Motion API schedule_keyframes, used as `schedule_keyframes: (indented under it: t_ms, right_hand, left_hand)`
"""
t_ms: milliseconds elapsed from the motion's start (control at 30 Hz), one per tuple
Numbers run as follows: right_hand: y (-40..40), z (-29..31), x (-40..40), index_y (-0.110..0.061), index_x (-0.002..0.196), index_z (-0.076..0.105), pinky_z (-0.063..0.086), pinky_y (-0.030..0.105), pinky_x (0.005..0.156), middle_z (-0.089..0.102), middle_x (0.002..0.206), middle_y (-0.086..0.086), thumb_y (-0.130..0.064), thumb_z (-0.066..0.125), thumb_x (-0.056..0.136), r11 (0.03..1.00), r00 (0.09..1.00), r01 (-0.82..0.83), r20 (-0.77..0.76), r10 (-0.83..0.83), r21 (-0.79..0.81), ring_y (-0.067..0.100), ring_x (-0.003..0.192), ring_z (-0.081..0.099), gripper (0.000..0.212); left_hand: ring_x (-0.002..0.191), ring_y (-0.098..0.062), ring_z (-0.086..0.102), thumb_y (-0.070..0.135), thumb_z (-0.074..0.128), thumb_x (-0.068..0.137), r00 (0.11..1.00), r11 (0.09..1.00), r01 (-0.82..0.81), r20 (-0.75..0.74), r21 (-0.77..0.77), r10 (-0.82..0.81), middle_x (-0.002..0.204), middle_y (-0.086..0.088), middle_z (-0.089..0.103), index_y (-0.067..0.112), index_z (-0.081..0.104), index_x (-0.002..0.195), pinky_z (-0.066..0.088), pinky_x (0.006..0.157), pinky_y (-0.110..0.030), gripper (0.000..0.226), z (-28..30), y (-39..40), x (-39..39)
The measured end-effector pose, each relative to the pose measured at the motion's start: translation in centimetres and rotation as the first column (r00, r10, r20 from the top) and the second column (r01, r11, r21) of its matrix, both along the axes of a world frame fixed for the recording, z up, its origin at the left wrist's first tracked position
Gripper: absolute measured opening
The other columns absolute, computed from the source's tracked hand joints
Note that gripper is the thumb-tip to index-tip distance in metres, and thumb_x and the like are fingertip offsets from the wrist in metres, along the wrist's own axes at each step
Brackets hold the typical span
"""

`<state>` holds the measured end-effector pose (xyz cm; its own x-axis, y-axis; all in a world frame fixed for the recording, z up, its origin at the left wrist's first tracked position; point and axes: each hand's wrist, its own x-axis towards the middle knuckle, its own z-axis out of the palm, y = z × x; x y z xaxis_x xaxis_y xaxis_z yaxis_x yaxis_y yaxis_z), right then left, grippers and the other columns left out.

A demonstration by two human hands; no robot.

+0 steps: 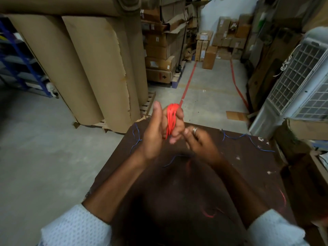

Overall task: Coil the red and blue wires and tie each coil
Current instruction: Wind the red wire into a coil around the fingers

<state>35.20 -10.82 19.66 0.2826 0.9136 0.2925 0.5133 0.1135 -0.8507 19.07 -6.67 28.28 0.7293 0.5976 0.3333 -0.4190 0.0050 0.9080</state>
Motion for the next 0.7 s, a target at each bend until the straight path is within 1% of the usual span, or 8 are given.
schedule_keyframes:
  t_ms: [67,200,267,333,467,533,600,700]
  right_hand:
    - [-1.2,-1.6,-2.8,-0.022,0.073,0.063,0.037,0.029,0.051,0.047,0.051,-0.007,-0.039,0.045,0.102,1.000,0.989,-0.025,-0.145,0.023,-0.012,0.006,0.048,0.044,0.038]
    - [-4.7,-2.1,-7.1,-0.004,0.079,0.065,0.029,0.018,0.046,0.039,0.055,-0.005,-0.032,0.046,0.102,0.991,0.936,-0.133,-0.331,0.116,-0.029,0.005,0.049,0.037,0.041]
    - [-6.3,-1.4,-8.4,-0.006,0.082,0.068,0.027,0.019,0.044,0.038,0.054,-0.002,-0.038,0.048,0.100,0.984,0.902,-0.172,-0.408,0.141,-0.040,0.006,0.048,0.035,0.041]
    - [-7.6,0.1,-8.9,-0.011,0.087,0.071,0.028,0.019,0.043,0.040,0.052,-0.005,-0.039,0.049,0.099,0.977,0.884,-0.210,-0.433,0.176,-0.033,0.004,0.044,0.036,0.037]
    - [-9.2,5.5,-8.0,-0.010,0.090,0.071,0.033,0.013,0.046,0.046,0.047,-0.012,-0.028,0.051,0.102,0.961,0.905,-0.276,-0.338,0.258,-0.005,-0.002,0.044,0.041,0.029]
    - [-9.3,9.0,-7.1,-0.011,0.085,0.071,0.036,0.013,0.049,0.052,0.053,-0.014,-0.026,0.053,0.100,0.971,0.945,-0.223,-0.226,0.236,0.080,-0.003,0.049,0.046,0.028]
    - [-8.5,11.8,-5.5,-0.012,0.078,0.069,0.035,0.015,0.050,0.051,0.054,-0.014,-0.022,0.056,0.101,0.977,0.984,-0.121,-0.107,0.141,0.175,-0.003,0.049,0.044,0.029]
    - [-6.2,14.6,-2.3,-0.013,0.075,0.068,0.030,0.025,0.047,0.044,0.049,-0.007,-0.025,0.058,0.102,0.961,0.999,0.038,0.013,-0.043,0.274,0.006,0.045,0.037,0.031]
  left_hand:
    - [0.044,-0.012,0.035,0.055,0.002,0.095,0.995,0.996,-0.083,0.057,-0.024,0.084,0.057,-0.001,0.041,0.009,0.048,0.091,0.036,0.049,-0.021,0.065,0.6,1.6,0.1]
    - [0.047,-0.013,0.038,0.054,0.007,0.096,0.947,0.951,-0.309,0.081,-0.020,0.309,0.059,-0.001,0.044,0.013,0.049,0.094,0.032,0.048,-0.023,0.059,1.9,4.9,0.0]
    - [0.049,-0.014,0.038,0.055,0.010,0.095,0.914,0.914,-0.405,0.043,0.012,0.404,0.063,-0.004,0.042,0.013,0.049,0.096,0.031,0.050,-0.026,0.057,2.1,6.4,-0.1]
    - [0.053,-0.016,0.040,0.059,0.015,0.095,0.873,0.868,-0.483,-0.022,0.114,0.488,0.066,-0.004,0.045,0.015,0.051,0.098,0.033,0.054,-0.029,0.057,1.3,7.5,-0.2]
    - [0.058,-0.017,0.045,0.065,0.019,0.095,0.827,0.826,-0.465,-0.175,0.318,0.534,0.069,0.001,0.051,0.016,0.053,0.103,0.038,0.059,-0.033,0.060,-2.1,8.1,-0.2]
    - [0.056,-0.017,0.044,0.077,0.023,0.092,0.851,0.864,-0.403,-0.223,0.301,0.475,0.067,0.002,0.052,0.017,0.056,0.101,0.037,0.058,-0.031,0.069,-3.7,7.4,-0.1]
    - [0.053,-0.017,0.041,0.084,0.026,0.086,0.889,0.913,-0.335,-0.244,0.232,0.388,0.063,-0.001,0.048,0.014,0.058,0.097,0.036,0.054,-0.029,0.078,-4.7,6.0,0.2]
    - [0.049,-0.019,0.037,0.078,0.021,0.090,0.919,0.949,-0.229,-0.272,0.217,0.284,0.057,-0.003,0.047,0.013,0.060,0.093,0.031,0.054,-0.033,0.076,-6.0,3.6,0.7]
